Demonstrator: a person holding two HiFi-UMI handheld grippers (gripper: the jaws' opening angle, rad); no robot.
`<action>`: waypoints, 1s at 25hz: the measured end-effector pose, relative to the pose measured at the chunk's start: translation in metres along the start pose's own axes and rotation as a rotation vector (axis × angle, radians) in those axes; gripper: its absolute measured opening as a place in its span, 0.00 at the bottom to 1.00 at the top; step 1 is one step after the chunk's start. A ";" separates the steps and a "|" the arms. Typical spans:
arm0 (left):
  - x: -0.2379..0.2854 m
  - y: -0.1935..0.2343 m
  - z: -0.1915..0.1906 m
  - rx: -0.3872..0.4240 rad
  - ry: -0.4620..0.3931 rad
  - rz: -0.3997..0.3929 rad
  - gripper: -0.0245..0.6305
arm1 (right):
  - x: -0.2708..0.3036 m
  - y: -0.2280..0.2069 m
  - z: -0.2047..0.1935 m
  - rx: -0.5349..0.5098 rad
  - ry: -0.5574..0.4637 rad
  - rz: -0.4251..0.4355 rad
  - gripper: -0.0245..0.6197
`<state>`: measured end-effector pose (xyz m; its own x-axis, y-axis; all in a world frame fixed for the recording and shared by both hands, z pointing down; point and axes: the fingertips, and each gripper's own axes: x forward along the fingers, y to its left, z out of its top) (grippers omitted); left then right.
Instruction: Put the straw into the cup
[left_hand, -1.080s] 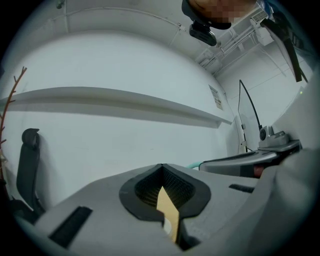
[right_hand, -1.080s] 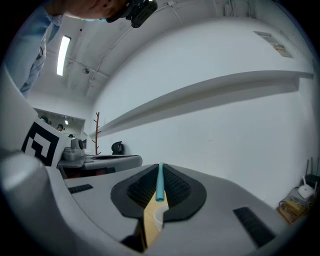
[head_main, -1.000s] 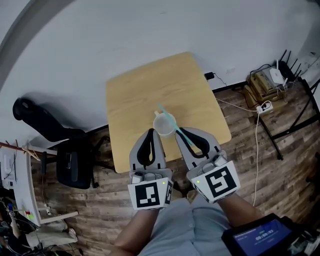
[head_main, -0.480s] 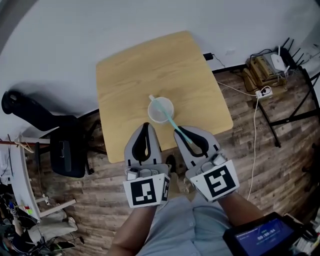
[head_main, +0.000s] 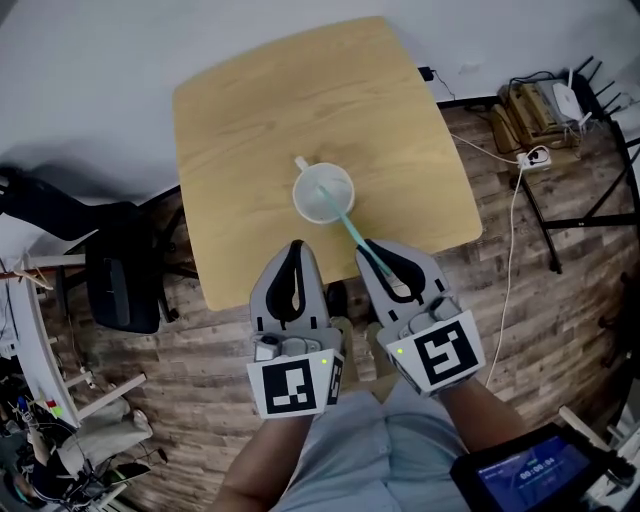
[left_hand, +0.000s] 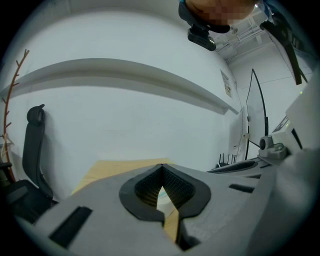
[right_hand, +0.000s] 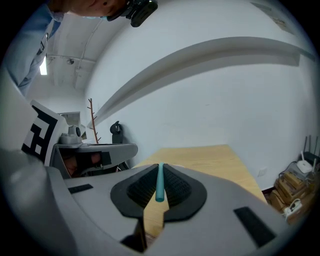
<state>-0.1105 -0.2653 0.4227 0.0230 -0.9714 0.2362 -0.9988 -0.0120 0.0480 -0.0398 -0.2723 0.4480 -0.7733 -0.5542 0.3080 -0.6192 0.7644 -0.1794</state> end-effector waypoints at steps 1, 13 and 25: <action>0.001 0.001 -0.004 -0.004 0.008 0.000 0.03 | 0.003 -0.001 -0.002 0.005 0.000 -0.001 0.08; 0.016 0.024 -0.029 -0.029 0.059 0.003 0.03 | 0.033 -0.004 -0.024 0.028 0.050 -0.007 0.08; 0.011 0.024 0.003 -0.013 0.003 -0.048 0.03 | 0.021 -0.015 0.007 0.011 0.003 -0.097 0.14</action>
<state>-0.1340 -0.2770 0.4231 0.0711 -0.9692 0.2359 -0.9959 -0.0556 0.0718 -0.0479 -0.2979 0.4505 -0.7096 -0.6241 0.3269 -0.6923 0.7040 -0.1586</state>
